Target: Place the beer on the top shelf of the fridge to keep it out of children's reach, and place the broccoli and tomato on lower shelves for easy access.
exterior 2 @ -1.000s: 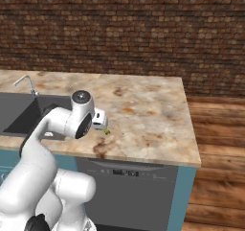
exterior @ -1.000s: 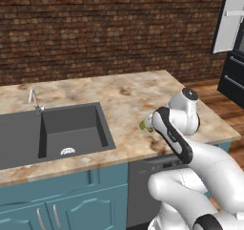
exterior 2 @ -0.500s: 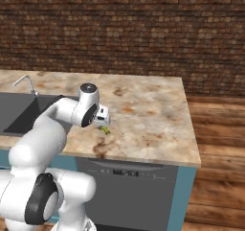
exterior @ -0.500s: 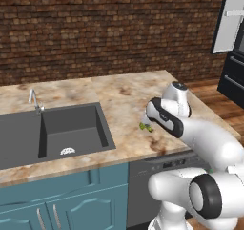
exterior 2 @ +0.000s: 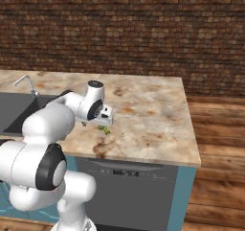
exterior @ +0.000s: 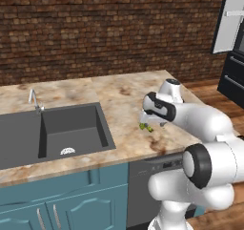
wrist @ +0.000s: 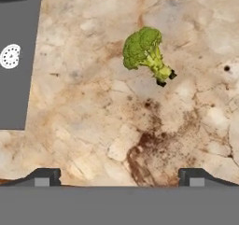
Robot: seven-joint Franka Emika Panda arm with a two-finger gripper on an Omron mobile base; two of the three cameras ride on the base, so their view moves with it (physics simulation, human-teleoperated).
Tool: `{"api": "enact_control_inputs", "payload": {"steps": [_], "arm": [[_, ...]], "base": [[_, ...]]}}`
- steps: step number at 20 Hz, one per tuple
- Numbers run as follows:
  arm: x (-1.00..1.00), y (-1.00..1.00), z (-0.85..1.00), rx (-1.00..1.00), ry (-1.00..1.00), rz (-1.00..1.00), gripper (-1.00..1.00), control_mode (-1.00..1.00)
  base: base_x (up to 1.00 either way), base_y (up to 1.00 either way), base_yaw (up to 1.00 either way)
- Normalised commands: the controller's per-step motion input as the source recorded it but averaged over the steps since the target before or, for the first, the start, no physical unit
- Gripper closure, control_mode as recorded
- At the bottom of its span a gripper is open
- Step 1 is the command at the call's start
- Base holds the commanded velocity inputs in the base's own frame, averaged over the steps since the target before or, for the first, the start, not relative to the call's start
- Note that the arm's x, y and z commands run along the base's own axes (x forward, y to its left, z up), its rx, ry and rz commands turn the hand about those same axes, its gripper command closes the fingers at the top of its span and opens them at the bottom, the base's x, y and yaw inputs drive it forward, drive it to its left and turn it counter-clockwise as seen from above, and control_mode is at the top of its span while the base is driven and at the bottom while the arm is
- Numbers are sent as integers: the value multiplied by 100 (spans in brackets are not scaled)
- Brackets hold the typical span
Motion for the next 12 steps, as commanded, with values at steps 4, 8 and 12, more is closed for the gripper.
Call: {"api": "enact_control_inputs", "payload": {"steps": [4, 8, 12], "arm": [[15, -9, -27, 0, 8, 0, -100, -100], [20, -1, -19, 0, 4, 0, -100, -100], [23, 0, -15, 0, 0, 0, -100, -100]], "base": [[0, 0, 0], [0, 0, 0], [0, 0, 0]]}}
